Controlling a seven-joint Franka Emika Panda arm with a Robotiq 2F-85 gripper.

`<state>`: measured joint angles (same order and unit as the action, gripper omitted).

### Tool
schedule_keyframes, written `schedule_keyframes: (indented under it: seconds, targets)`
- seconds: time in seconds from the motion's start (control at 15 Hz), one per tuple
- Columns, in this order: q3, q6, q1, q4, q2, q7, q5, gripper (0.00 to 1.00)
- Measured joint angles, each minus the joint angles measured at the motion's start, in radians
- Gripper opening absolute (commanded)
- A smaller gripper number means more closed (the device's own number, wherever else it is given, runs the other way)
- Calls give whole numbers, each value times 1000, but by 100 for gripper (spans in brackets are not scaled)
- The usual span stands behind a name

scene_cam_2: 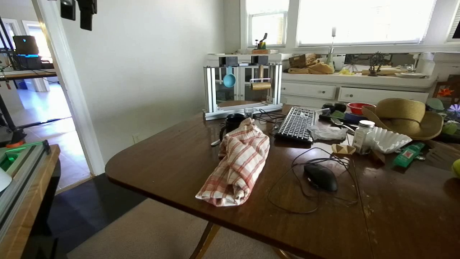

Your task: Unfold the towel on the table

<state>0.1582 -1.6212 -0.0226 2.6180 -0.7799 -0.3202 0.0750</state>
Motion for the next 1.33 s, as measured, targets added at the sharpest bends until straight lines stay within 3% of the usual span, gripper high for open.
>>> schedule_keyframes:
  seconds: [0.33,0.53,0.73,1.0,1.33]
  targets:
    - [66,-358,-36,104,53,-152,-17,100]
    - [120,-590,-59,154,130,-176,-105,100]
    - [164,-746,-107,154,254,-177,-273,100]
    - [213,-860,-191,147,408,-223,-556,100]
    - [362,-965,-370,136,527,-448,-934,100]
